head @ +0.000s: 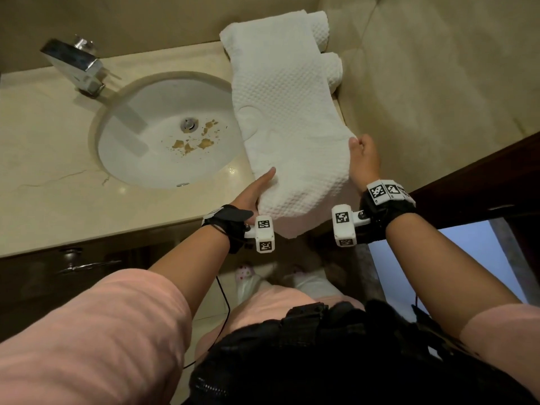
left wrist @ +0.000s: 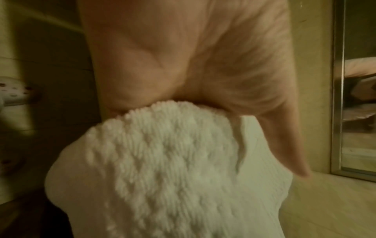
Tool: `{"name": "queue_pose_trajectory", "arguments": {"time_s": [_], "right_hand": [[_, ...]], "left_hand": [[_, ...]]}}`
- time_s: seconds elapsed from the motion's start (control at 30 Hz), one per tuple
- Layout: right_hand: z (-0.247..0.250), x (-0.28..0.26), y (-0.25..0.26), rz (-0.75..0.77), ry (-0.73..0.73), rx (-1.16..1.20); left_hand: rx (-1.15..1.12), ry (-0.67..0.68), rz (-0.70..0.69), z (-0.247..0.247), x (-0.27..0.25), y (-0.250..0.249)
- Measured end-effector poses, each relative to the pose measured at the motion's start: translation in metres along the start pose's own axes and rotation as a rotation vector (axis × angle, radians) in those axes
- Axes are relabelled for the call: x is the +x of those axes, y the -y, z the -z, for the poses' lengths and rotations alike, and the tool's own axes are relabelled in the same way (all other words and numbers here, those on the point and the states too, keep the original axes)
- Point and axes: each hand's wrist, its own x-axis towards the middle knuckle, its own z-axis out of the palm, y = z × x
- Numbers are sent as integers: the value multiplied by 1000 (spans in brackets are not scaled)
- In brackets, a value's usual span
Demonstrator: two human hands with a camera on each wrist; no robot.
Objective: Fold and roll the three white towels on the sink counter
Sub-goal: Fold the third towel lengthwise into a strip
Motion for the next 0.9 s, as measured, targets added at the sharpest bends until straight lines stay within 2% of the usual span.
{"name": "queue_pose_trajectory", "arguments": {"time_s": [0.1,0.2,0.3,0.43,0.57,0.67,0.8,0.9], "right_hand": [[5,5,3,-15,-33,23],[4,7,4,-21,-68,-28],[-2,6,-5,-94,-23,-128],[-13,7,-25,-288,139,-254],[-18,8,-42,-408,214,-283],[-25,8,-51,-375,302,-384],[-24,-2,-42,-358,278,-385],[-23,-1,-43,-378,301,-384]], "left_hand": [[104,49,17,3,-5,-1],[166,-11,-46,7,-7,-11],[282,-46,-79,7,-8,-18],[462,-238,-91,18,-1,-13],[730,-416,-98,44,21,1],[835,-512,-122,40,20,5],[1053,-587,-104,35,19,2],[1096,-609,-119,33,17,-12]]}}
